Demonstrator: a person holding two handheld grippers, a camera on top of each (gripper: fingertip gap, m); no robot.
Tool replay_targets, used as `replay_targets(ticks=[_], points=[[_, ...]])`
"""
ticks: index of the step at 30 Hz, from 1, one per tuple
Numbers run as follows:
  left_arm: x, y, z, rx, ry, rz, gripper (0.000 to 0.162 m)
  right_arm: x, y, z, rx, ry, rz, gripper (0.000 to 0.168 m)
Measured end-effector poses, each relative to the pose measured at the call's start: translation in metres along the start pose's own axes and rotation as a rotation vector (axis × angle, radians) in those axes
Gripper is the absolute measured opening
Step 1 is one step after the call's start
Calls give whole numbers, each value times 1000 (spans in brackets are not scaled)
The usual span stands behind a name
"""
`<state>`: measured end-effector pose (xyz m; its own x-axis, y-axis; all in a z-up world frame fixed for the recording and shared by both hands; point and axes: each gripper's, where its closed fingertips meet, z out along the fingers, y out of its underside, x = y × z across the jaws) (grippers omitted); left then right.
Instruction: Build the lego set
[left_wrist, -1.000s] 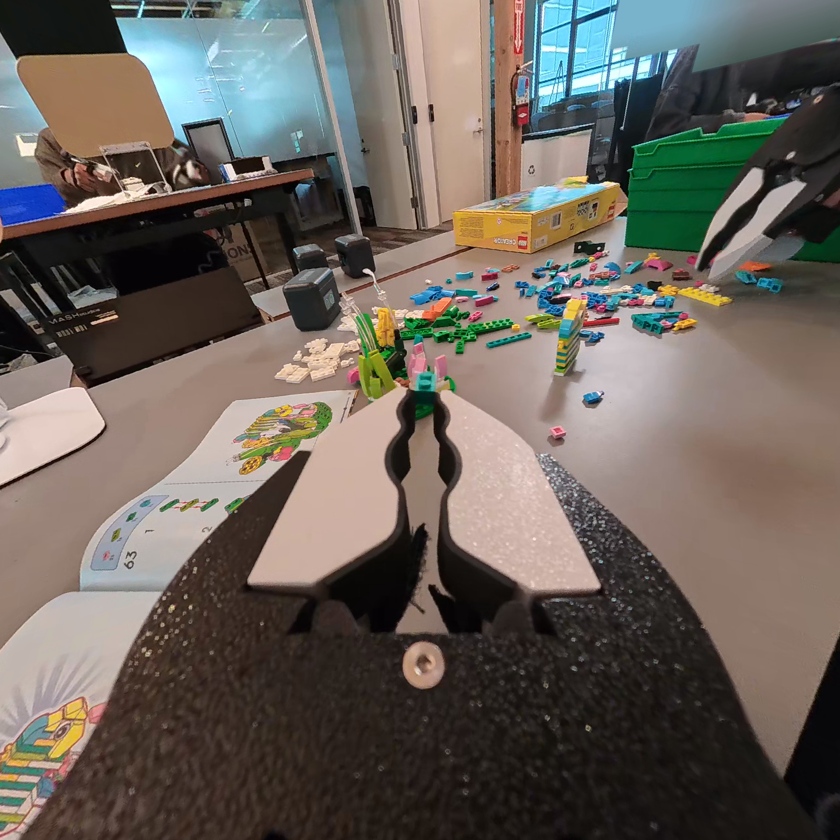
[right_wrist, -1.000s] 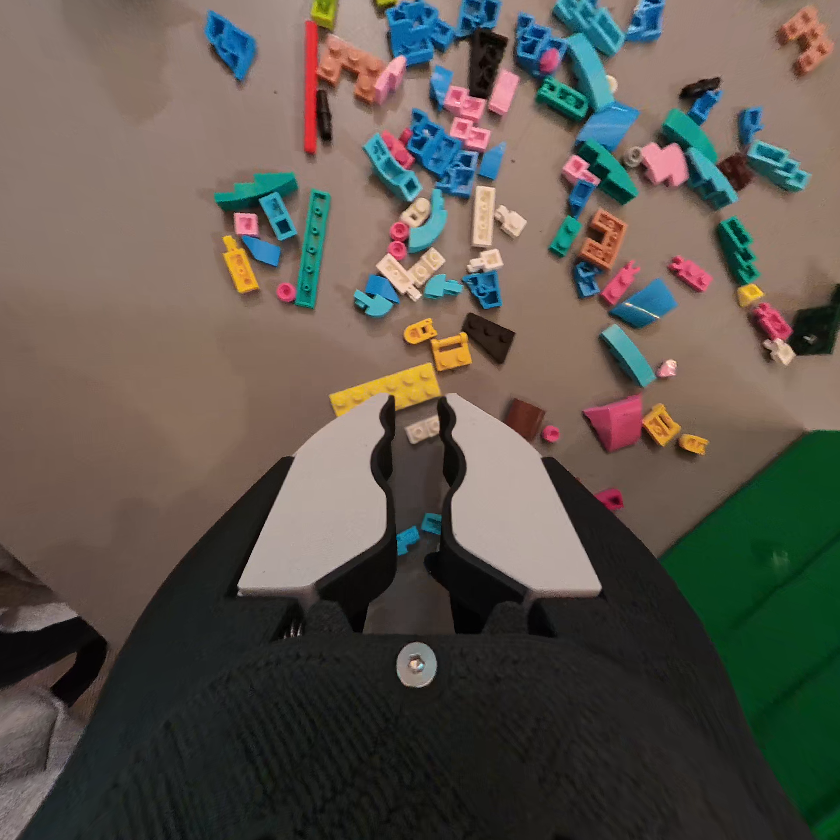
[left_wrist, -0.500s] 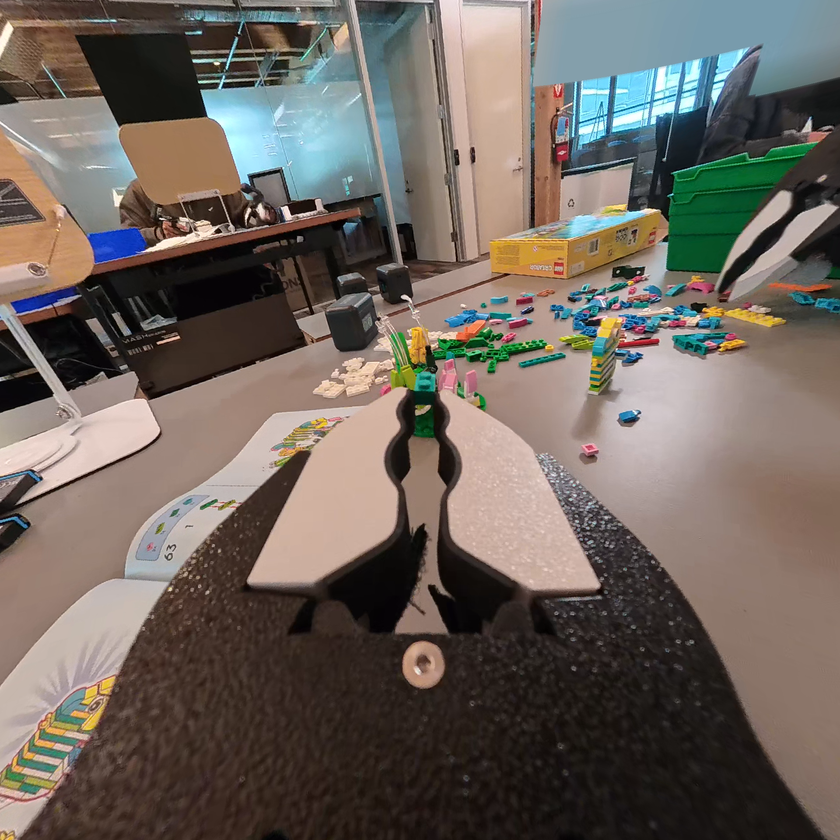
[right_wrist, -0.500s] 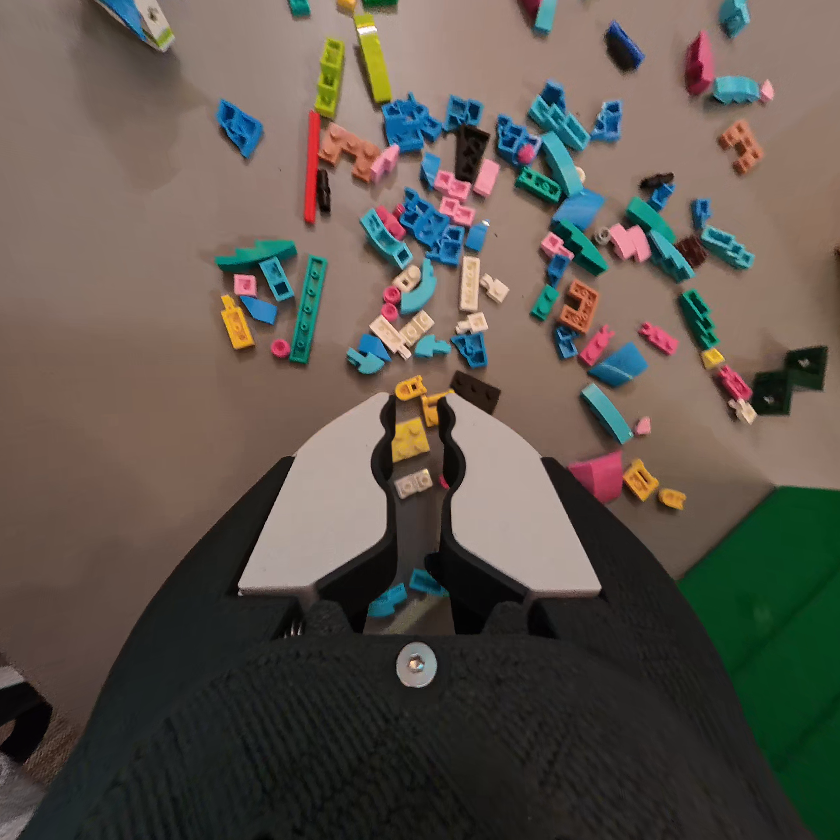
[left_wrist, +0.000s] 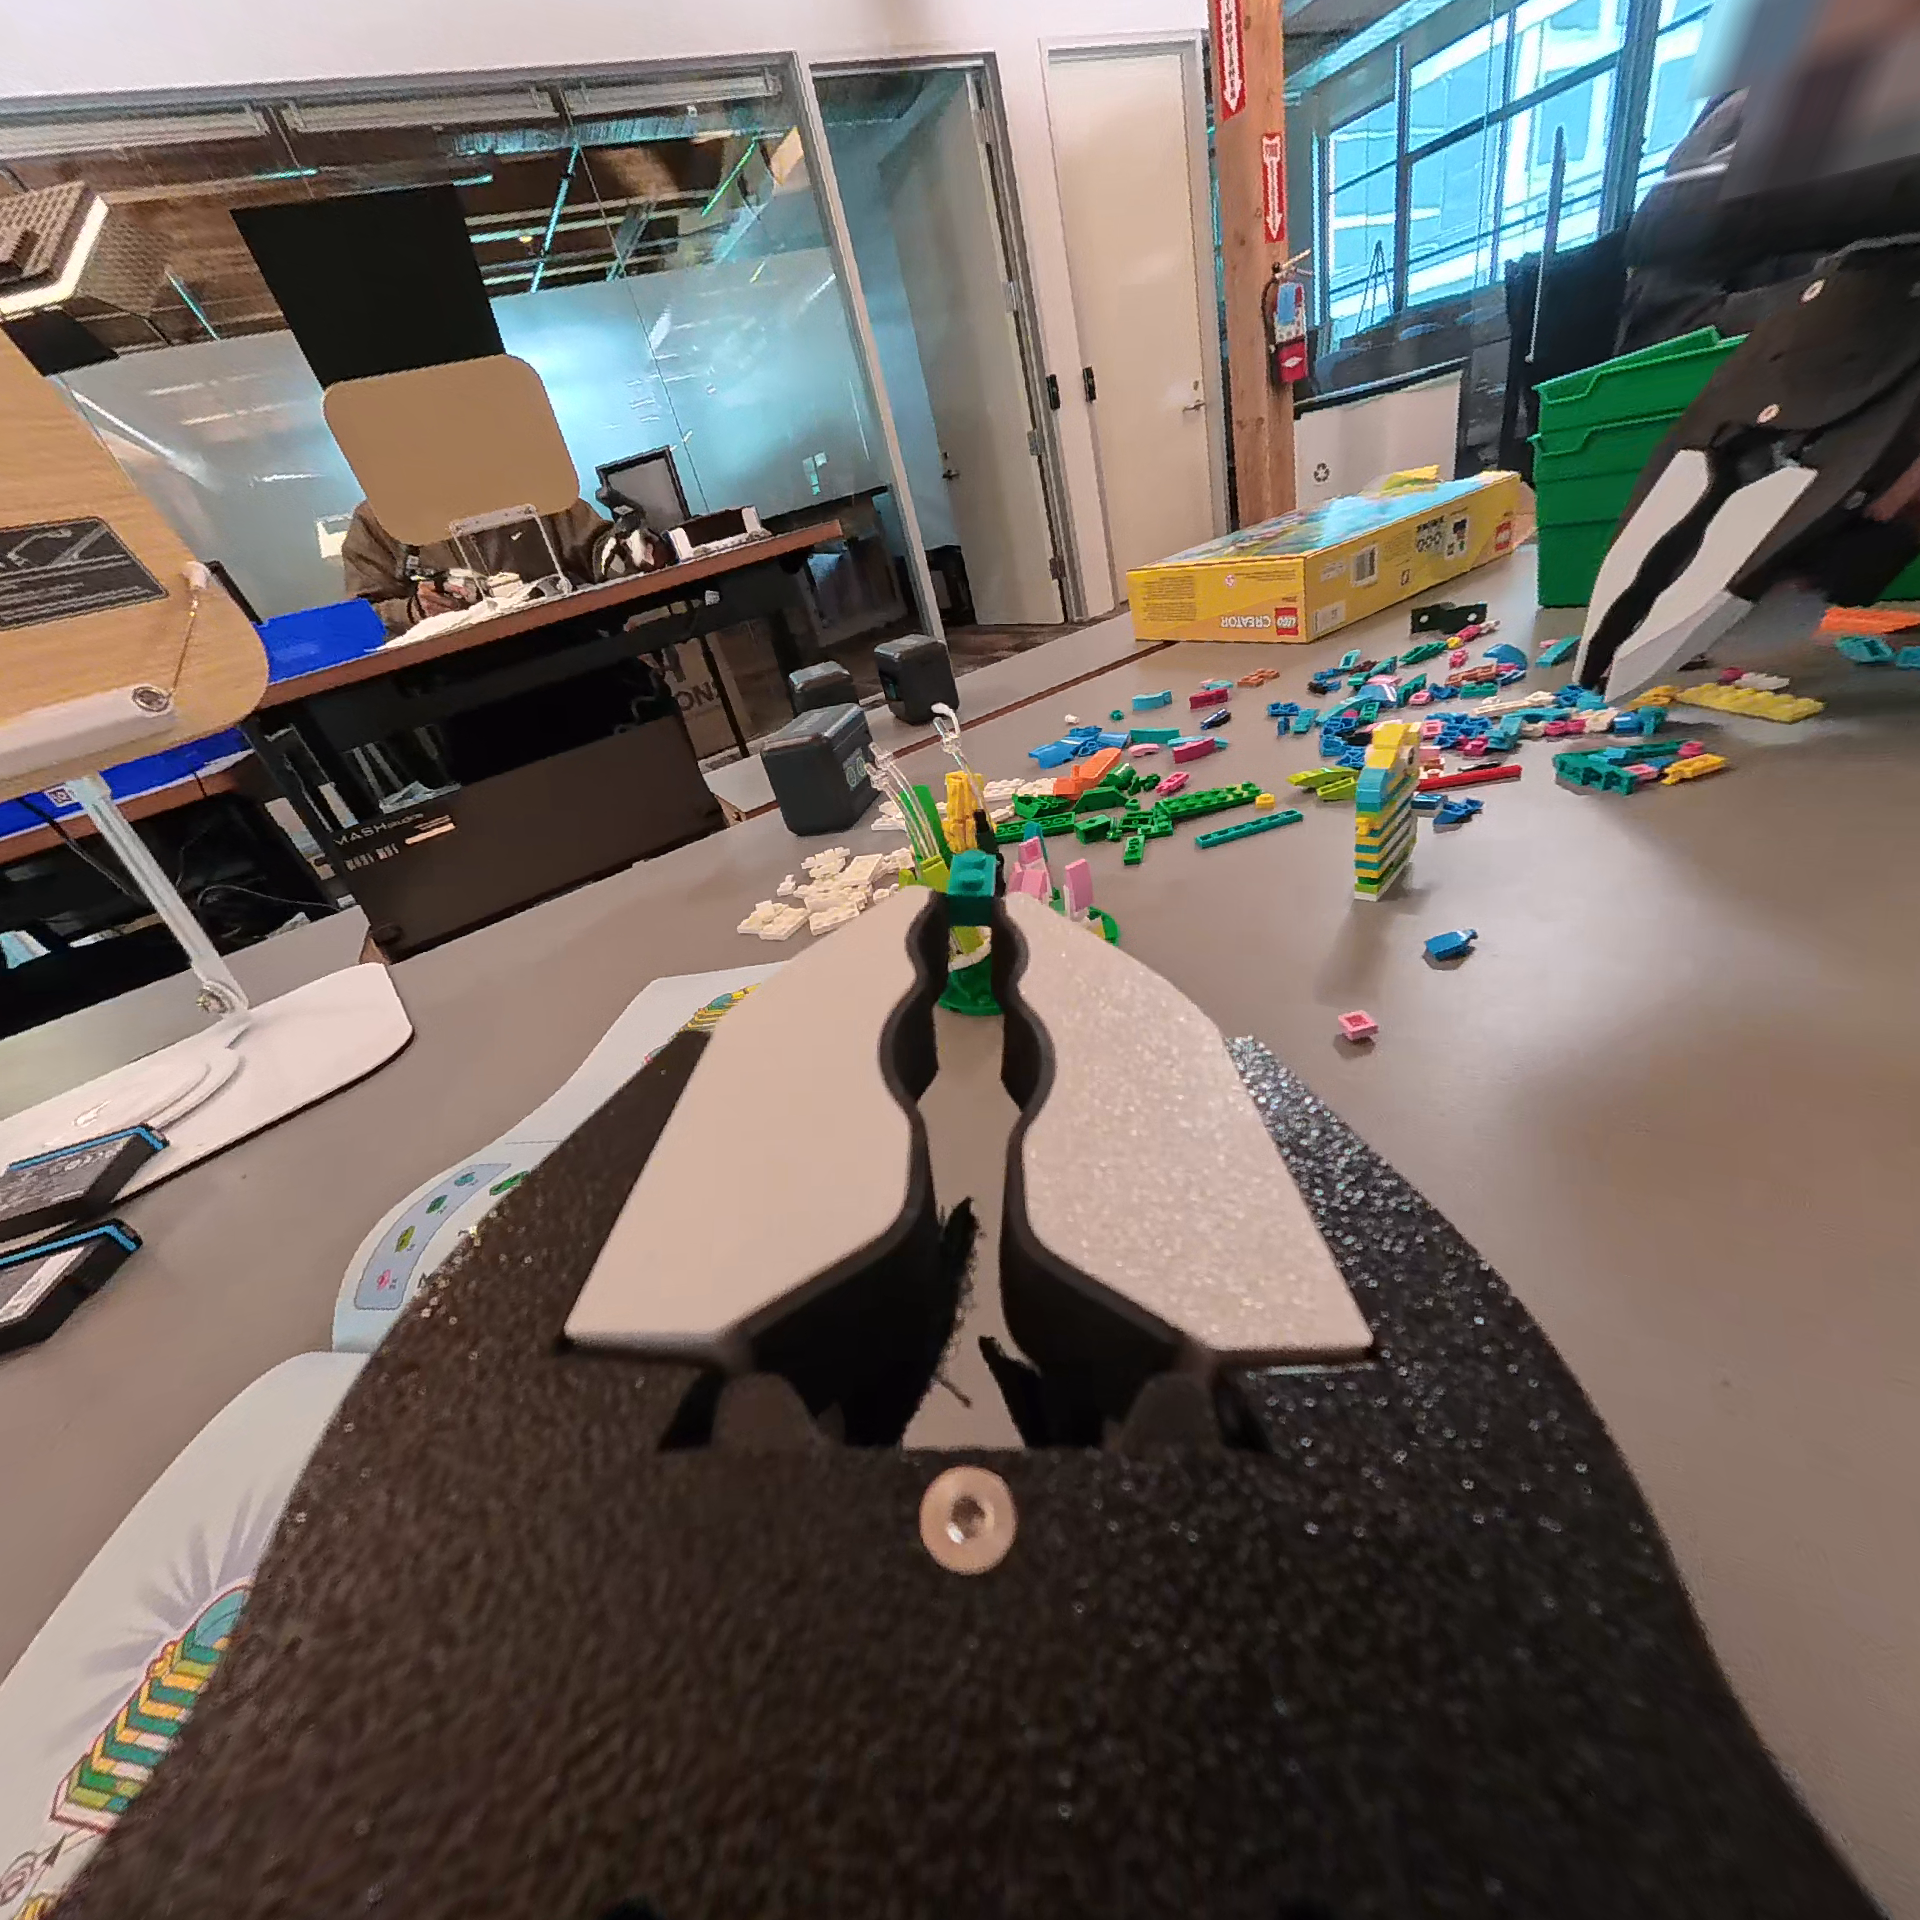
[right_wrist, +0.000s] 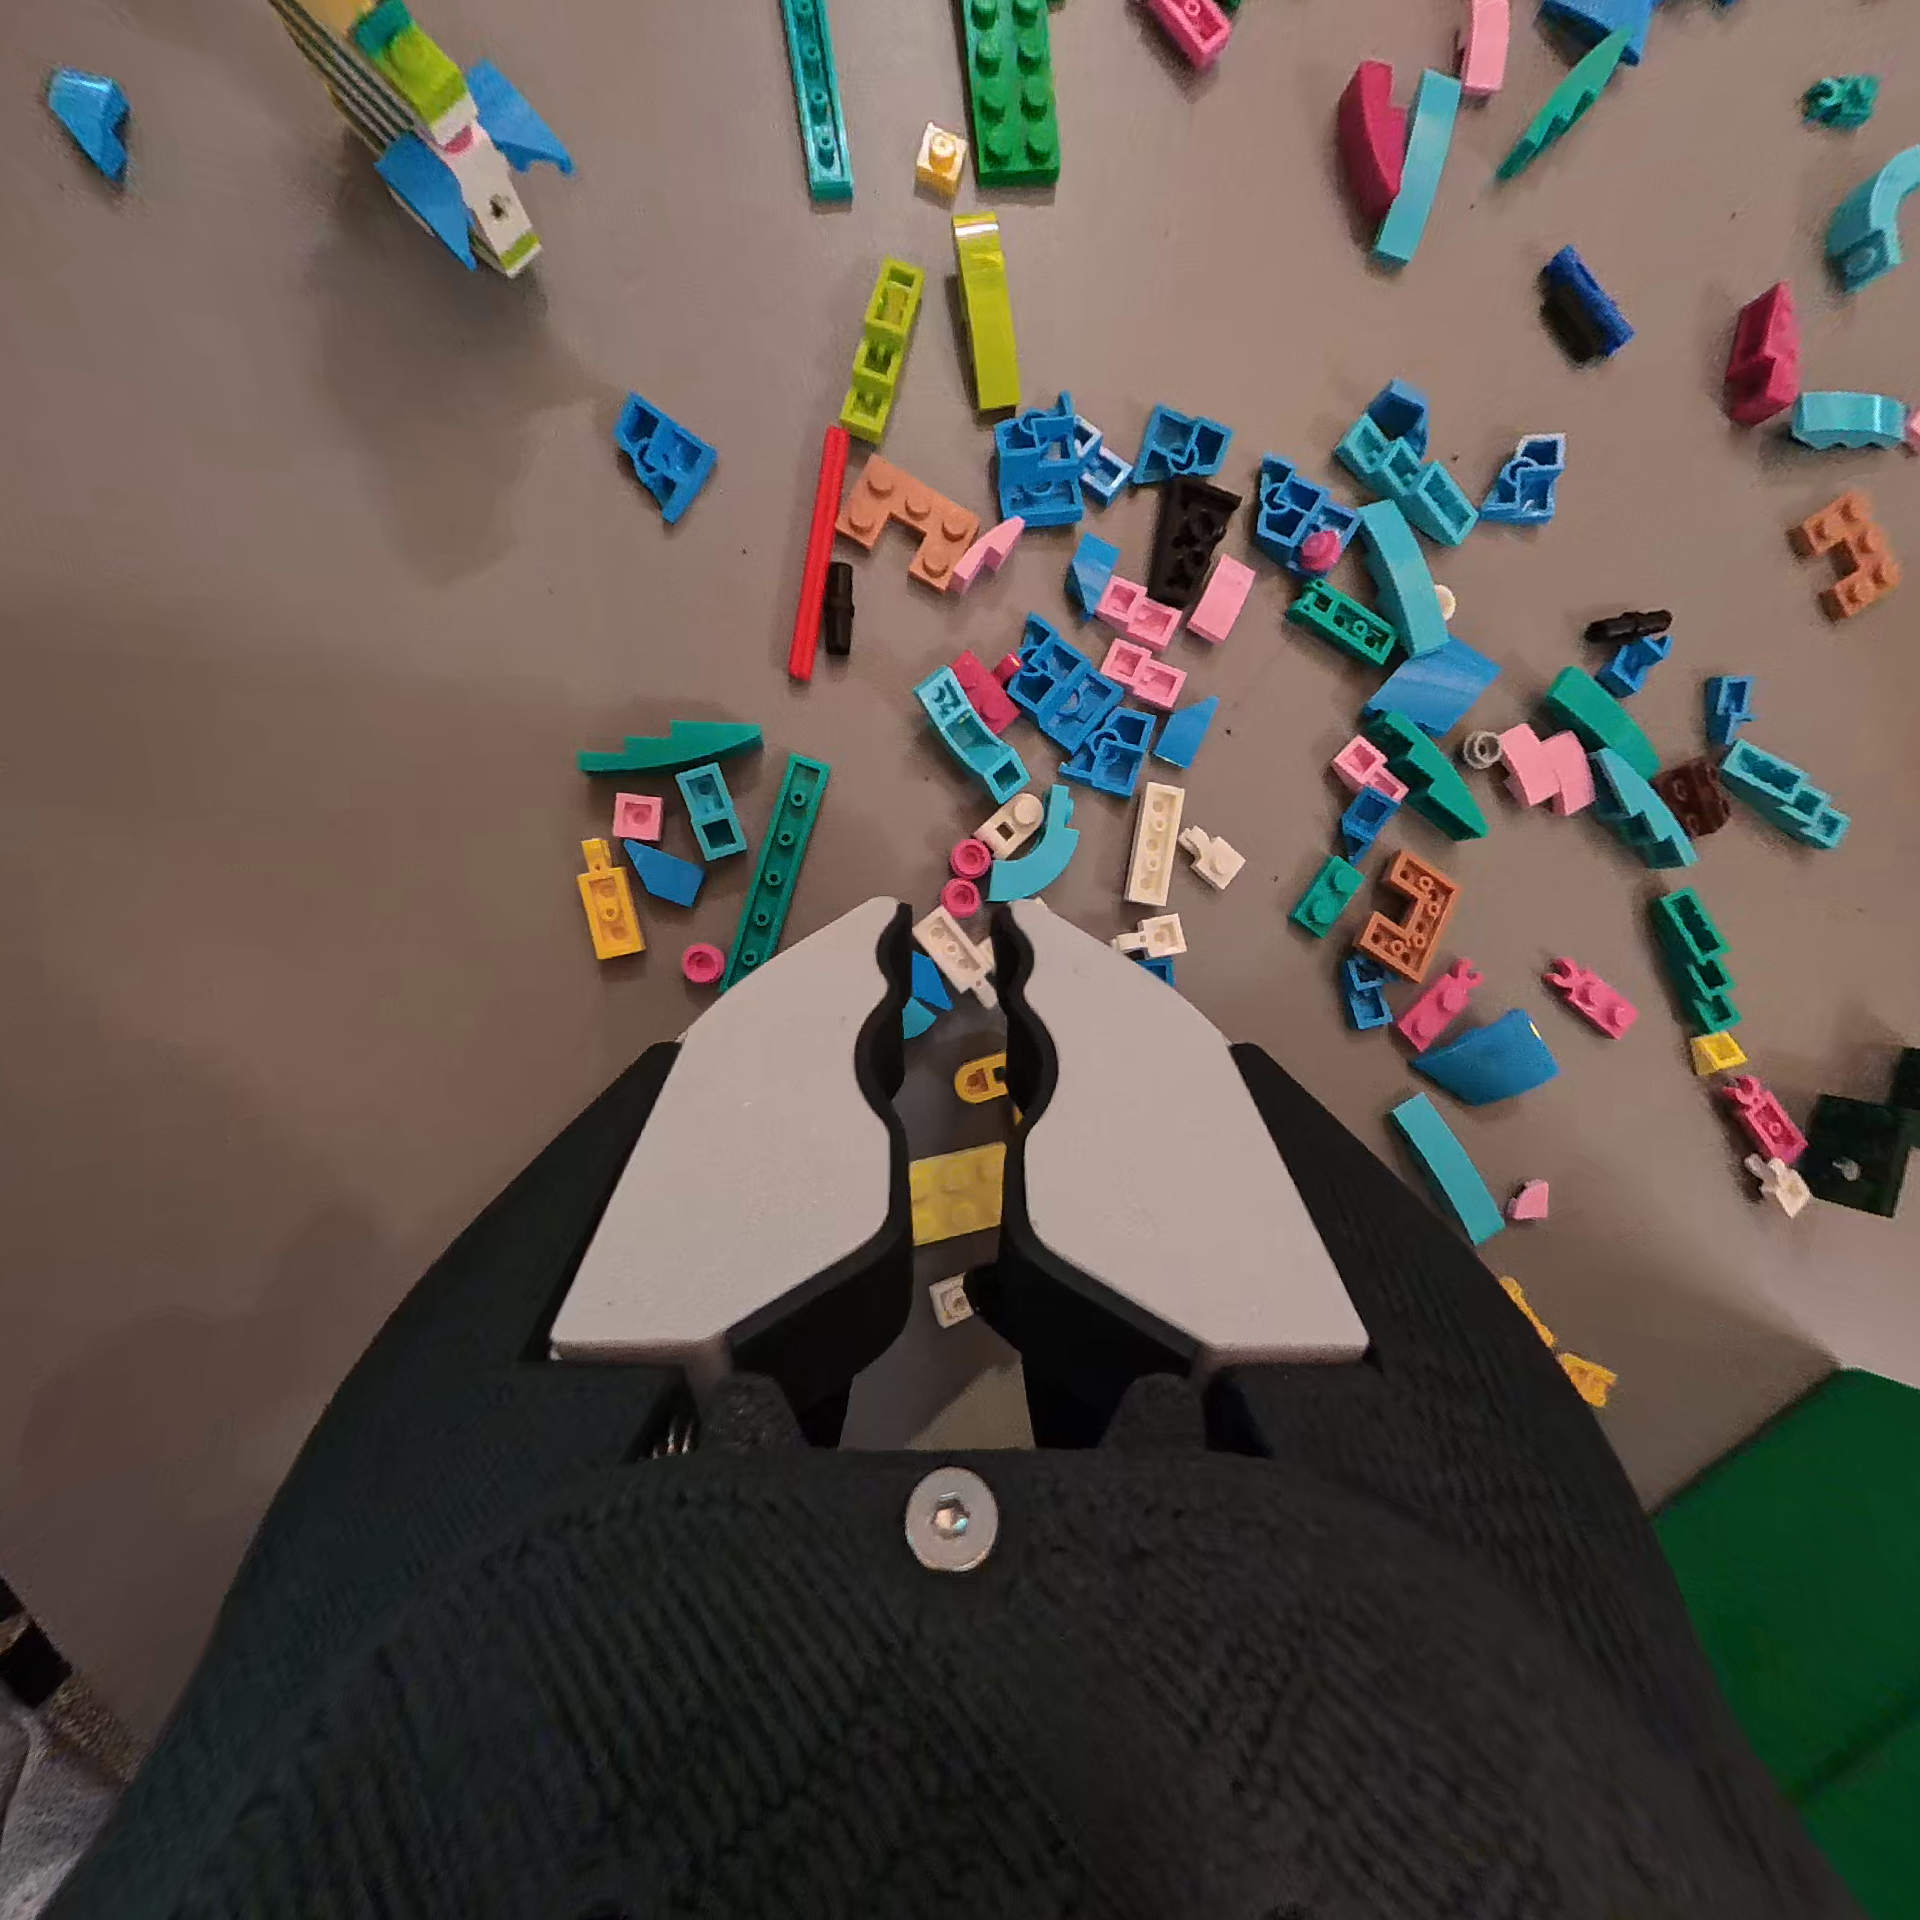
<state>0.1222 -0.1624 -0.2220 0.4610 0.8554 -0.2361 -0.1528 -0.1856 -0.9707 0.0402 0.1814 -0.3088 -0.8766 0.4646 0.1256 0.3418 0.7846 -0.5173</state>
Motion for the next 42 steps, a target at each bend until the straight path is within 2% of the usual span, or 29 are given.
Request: replay_targets(ticks=[6, 10, 15, 18, 22, 42], points=[[-2, -1, -1, 10, -9, -19, 7, 13, 1, -1, -6, 67, 21, 13], [-2, -1, 0, 5, -9, -13, 7, 55, 8, -7, -24, 274, 155, 8], [-1, -1, 0, 6, -9, -14, 7, 62, 12, 5, -23, 159, 405, 11], [-1, -1, 0, 5, -8, -12, 7, 63, 24, 10, -118, 159, 440, 10], [0, -1, 0, 2, -7, -8, 7, 68, 25, 13, -117, 150, 500, 11], [4, 0, 1, -4, 7, 2, 7, 84, 11, 22, -31, 166, 527, 13]])
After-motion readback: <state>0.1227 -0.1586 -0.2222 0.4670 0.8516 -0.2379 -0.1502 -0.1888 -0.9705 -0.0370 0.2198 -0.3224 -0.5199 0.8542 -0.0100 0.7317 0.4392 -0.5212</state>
